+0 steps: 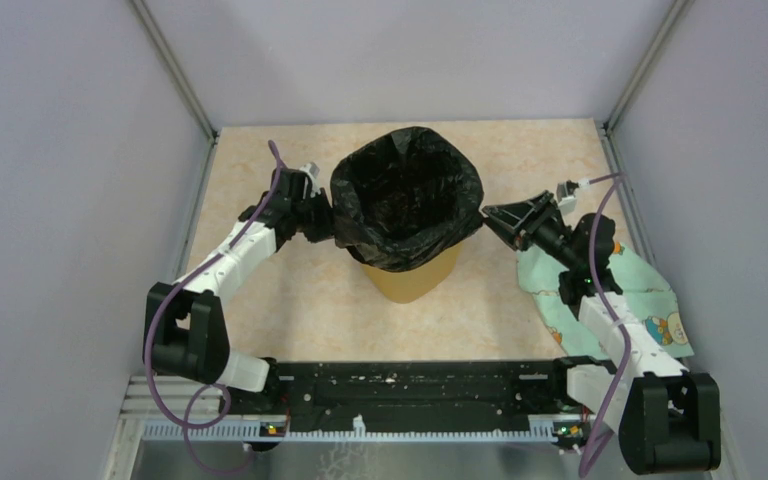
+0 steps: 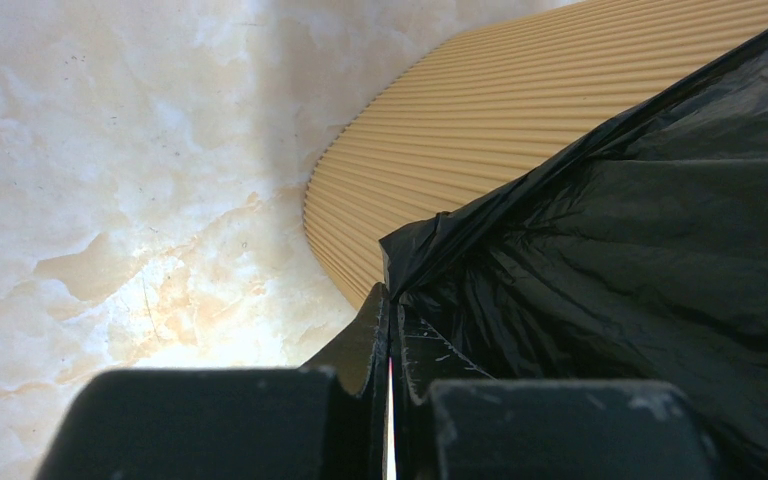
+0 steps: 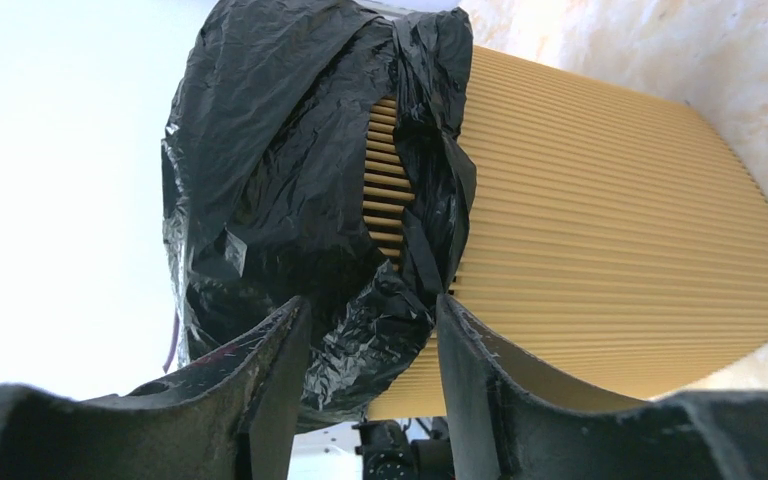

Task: Put the trash bags into the trash bin
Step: Place the trash bag in the trash bin.

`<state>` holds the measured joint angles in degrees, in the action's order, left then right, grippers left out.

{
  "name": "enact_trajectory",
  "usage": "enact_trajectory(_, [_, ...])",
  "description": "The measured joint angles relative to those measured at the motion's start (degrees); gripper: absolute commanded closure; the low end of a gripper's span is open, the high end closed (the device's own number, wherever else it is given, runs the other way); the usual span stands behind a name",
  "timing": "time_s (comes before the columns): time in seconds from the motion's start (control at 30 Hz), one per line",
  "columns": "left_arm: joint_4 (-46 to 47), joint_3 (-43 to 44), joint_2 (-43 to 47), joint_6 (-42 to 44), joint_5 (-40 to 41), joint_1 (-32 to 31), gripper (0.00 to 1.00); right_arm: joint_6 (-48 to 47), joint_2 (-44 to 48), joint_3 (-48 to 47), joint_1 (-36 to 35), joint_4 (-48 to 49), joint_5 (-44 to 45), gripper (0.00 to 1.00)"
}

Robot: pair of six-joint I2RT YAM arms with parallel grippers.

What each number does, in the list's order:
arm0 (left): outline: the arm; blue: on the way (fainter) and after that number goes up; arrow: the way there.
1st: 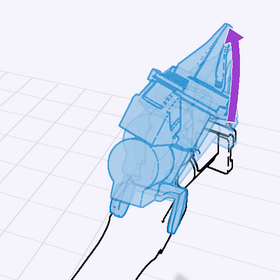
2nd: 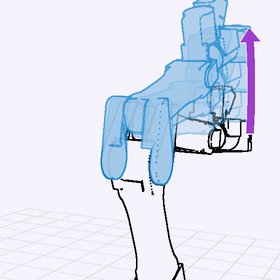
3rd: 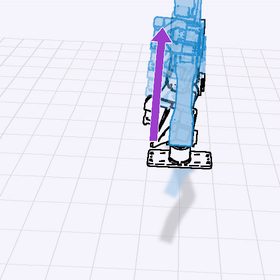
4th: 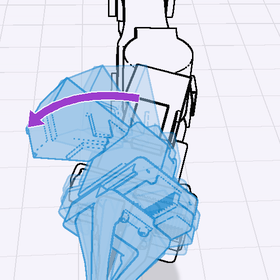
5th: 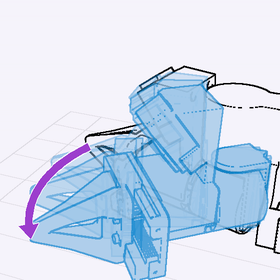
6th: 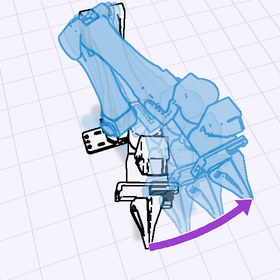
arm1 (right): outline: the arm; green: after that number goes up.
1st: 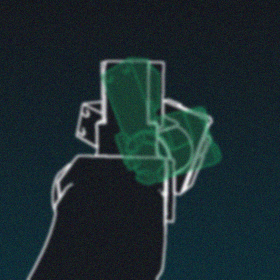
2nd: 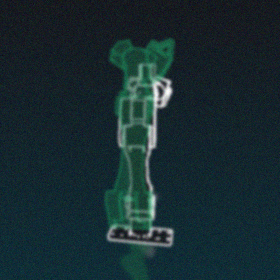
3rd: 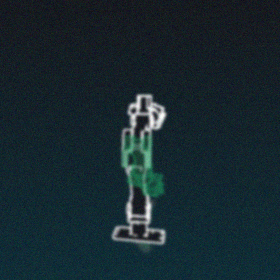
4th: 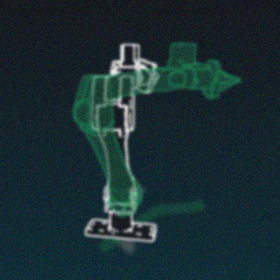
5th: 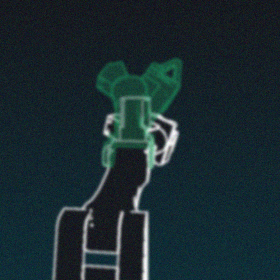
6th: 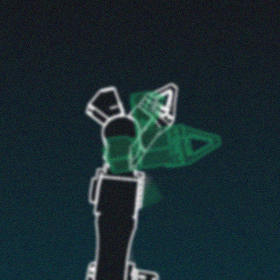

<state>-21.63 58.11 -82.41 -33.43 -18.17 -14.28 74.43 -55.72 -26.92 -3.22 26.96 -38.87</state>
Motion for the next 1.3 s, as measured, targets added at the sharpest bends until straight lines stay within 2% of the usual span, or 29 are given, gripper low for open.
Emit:
enact_trajectory(0.37, [-0.33, 1.25, -0.35, 0.24, 0.02, 0.07, 0.97, 1.66, -2.4, 1.14, -2.08, 1.84, 1.81, 0.53])
enact_trajectory(0.47, [-0.35, 1.53, -0.61, 0.31, 0.0, 0.07, 0.97, 1.77, -2.4, 1.88, -2.89, 2.36, 2.4, 0.56])
enact_trajectory(0.53, [-0.44, 1.66, -0.66, 0.31, -0.02, 0.07, 0.97, 1.95, -2.43, 2.29, -3.52, 2.49, 2.71, 0.65])
enact_trajectory(0.67, [-0.46, 1.81, -0.66, 0.31, -0.02, 0.07, 0.96, 2.36, -2.8, 2.54, -4.33, 3.69, 3.45, 1.0])
enact_trajectory(0.97, [-0.5, 2.08, -1.42, 0.35, -0.11, 0.07, 0.97, -2.12, -3.06, 2.14, -5.29, -1.09, 7.8, 1.0])
enact_trajectory(1.13, [-0.5, 2.12, -2.43, 0.46, -0.09, 0.07, 0.97, -10.64, -4.22, -1.42, -10.43, -10.29, 16.22, 1.0])
enact_trajectory(1.3, [-0.37, 2.12, -3.5, 0.44, 0.07, 0.26, 0.99, -17.0, -7.85, -2.36, -14.82, -14.21, 24.37, 1.0])
